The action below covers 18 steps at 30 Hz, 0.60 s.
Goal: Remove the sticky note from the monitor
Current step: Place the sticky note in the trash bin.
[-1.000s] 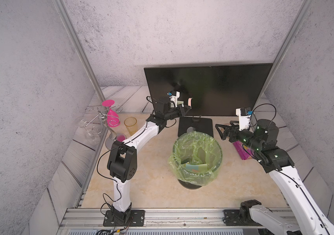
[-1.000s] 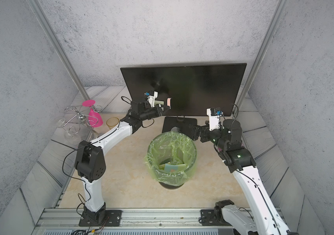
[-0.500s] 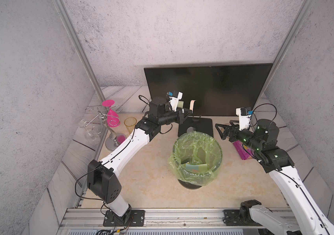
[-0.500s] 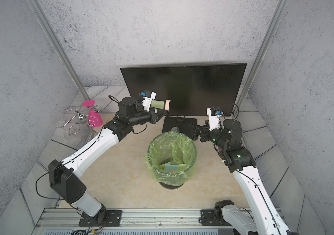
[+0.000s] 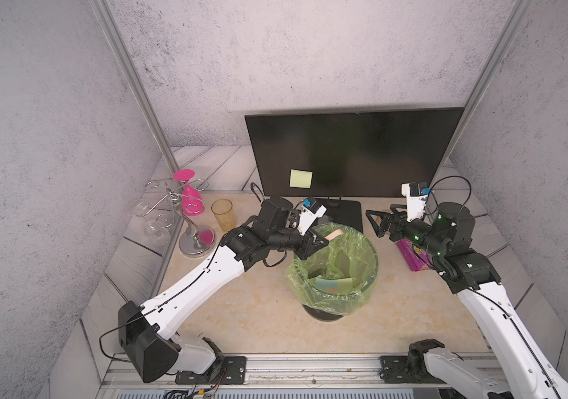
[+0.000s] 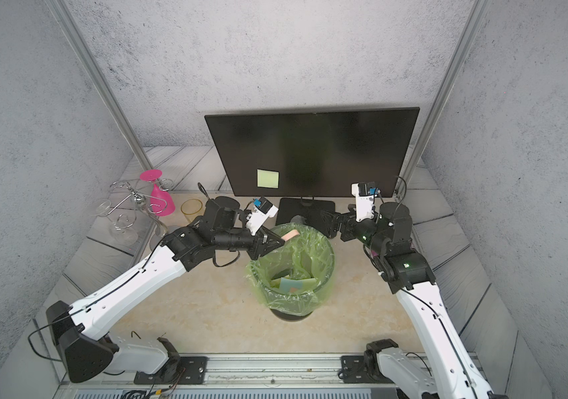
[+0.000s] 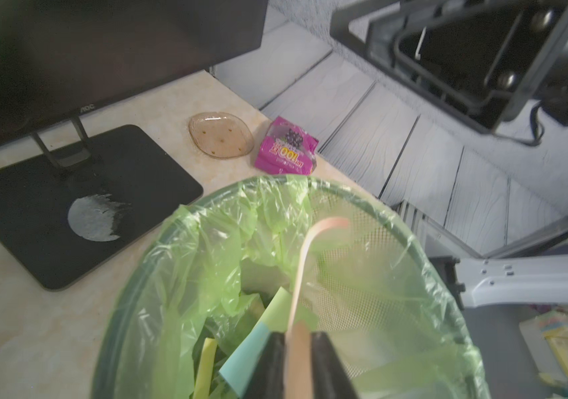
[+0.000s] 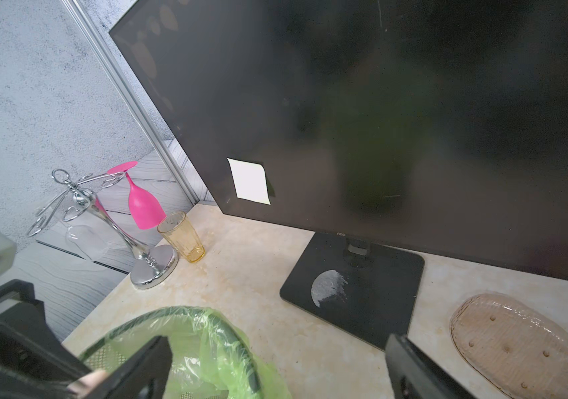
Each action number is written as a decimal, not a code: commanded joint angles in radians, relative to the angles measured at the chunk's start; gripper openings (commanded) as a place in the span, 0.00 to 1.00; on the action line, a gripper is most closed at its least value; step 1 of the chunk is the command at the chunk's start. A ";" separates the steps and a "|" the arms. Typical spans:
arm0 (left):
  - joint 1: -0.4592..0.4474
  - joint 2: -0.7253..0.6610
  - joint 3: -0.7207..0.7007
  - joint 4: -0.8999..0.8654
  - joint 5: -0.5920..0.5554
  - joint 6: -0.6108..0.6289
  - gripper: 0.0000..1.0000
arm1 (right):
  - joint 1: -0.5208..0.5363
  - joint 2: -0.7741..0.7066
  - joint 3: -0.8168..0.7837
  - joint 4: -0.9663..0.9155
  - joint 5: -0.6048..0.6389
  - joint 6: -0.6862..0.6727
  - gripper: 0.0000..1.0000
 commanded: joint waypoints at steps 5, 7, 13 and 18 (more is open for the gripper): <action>0.023 0.001 0.092 -0.058 -0.059 0.072 0.52 | -0.003 -0.001 0.003 0.004 -0.007 -0.002 0.99; 0.066 0.011 0.126 -0.052 -0.032 0.064 0.56 | -0.003 -0.001 0.003 0.002 -0.003 -0.003 0.99; 0.231 0.081 0.186 0.023 0.103 0.005 0.65 | -0.003 0.001 -0.001 0.001 0.007 -0.005 0.99; 0.304 0.123 0.192 0.070 0.079 -0.013 0.68 | -0.004 0.005 -0.006 0.002 0.014 -0.008 0.99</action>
